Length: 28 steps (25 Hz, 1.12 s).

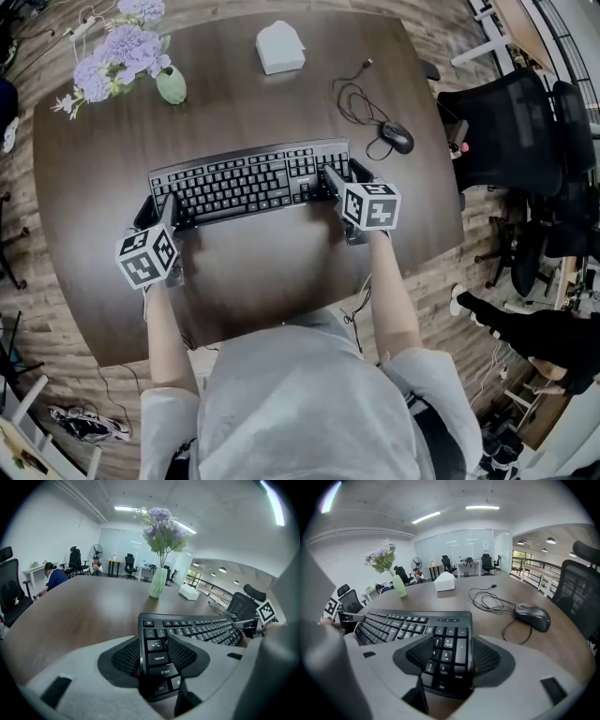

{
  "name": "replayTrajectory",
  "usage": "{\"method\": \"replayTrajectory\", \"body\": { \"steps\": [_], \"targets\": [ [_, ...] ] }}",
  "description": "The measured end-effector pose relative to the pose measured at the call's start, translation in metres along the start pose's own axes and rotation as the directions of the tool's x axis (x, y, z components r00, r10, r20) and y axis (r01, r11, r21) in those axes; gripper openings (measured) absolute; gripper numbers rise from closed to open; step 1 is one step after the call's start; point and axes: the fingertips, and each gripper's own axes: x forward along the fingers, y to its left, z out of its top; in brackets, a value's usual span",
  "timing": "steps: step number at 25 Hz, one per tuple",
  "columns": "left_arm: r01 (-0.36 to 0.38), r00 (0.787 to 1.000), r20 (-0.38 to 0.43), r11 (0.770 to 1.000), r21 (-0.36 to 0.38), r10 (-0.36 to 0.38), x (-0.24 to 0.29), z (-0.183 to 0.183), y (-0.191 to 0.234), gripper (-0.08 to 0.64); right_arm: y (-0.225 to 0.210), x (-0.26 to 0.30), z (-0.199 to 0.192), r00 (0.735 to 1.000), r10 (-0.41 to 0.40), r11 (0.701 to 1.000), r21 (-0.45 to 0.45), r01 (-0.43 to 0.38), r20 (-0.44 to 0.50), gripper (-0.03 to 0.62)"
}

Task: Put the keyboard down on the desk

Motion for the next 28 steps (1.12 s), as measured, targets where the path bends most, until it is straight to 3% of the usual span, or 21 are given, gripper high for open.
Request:
{"method": "replayTrajectory", "body": {
  "steps": [9, 16, 20, 23, 24, 27, 28],
  "targets": [
    [-0.007, 1.0, -0.011, 1.0, -0.014, 0.007, 0.006, -0.004, 0.002, 0.176, -0.001, 0.007, -0.003, 1.0, -0.007, 1.0, 0.007, 0.007, -0.019, 0.241],
    [-0.006, 1.0, 0.026, 0.999, -0.034, 0.007, 0.005, -0.004, 0.003, 0.176, -0.001, 0.005, -0.003, 1.0, -0.013, 1.0, 0.022, 0.013, -0.005, 0.242],
    [-0.014, 0.999, 0.052, 1.0, -0.003, 0.014, 0.001, 0.001, 0.003, 0.176, -0.001, -0.001, 0.0, 0.999, -0.03, 1.0, -0.008, 0.03, 0.03, 0.241],
    [-0.066, 0.993, 0.104, 0.997, 0.026, 0.063, -0.01, 0.013, 0.008, 0.153, 0.001, -0.009, 0.006, 0.997, -0.046, 0.998, -0.049, 0.049, 0.063, 0.238],
    [-0.084, 0.989, 0.124, 0.996, 0.026, 0.08, -0.015, 0.017, 0.01, 0.133, 0.002, -0.013, 0.008, 0.996, -0.047, 0.997, -0.051, 0.051, 0.078, 0.225],
    [-0.119, 0.976, 0.185, 0.993, 0.013, 0.115, -0.031, 0.028, 0.011, 0.04, 0.004, -0.029, 0.019, 0.987, -0.064, 0.997, -0.039, 0.071, 0.148, 0.042],
    [-0.125, 0.972, 0.202, 0.992, 0.014, 0.12, -0.036, 0.031, 0.009, 0.03, 0.005, -0.035, 0.023, 0.984, -0.059, 0.997, -0.037, 0.066, 0.17, 0.026]
  ]
}}
